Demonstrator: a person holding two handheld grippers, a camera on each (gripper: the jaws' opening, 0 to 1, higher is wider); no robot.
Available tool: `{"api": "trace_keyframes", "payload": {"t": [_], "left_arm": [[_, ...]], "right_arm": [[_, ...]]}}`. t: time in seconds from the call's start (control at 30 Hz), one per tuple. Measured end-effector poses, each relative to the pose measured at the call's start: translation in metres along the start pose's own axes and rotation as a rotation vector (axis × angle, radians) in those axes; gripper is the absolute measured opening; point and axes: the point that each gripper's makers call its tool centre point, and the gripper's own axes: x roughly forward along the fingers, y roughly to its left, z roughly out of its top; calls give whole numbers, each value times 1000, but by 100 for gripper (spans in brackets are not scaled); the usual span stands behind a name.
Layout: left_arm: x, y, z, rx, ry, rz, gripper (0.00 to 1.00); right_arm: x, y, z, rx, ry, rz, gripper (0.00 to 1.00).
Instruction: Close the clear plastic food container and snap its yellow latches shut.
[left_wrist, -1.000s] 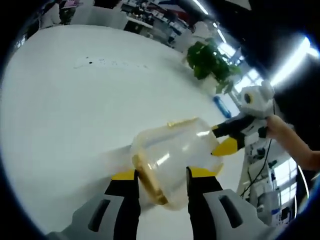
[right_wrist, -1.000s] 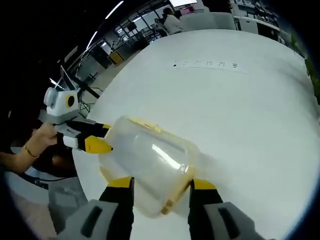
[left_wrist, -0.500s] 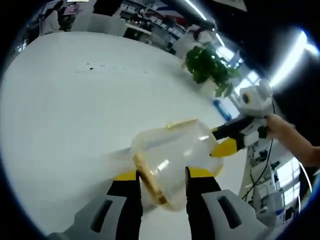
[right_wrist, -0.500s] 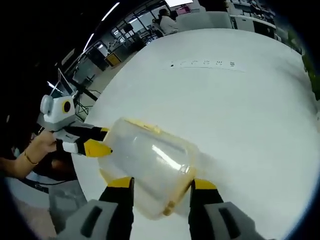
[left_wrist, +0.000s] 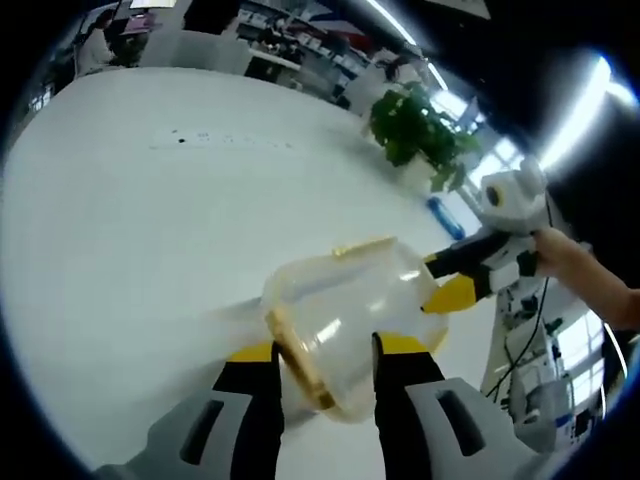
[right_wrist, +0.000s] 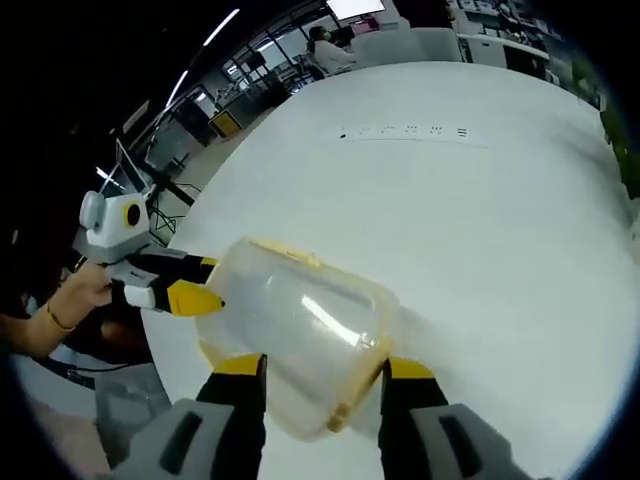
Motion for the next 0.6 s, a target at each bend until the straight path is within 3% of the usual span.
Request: {"api": "trace_keyframes", "payload": {"t": [0.6], "left_arm": [[0, 0, 0, 32, -47, -8, 36]], "right_arm": [[-1, 0, 1, -5, -36, -13, 44]]}}
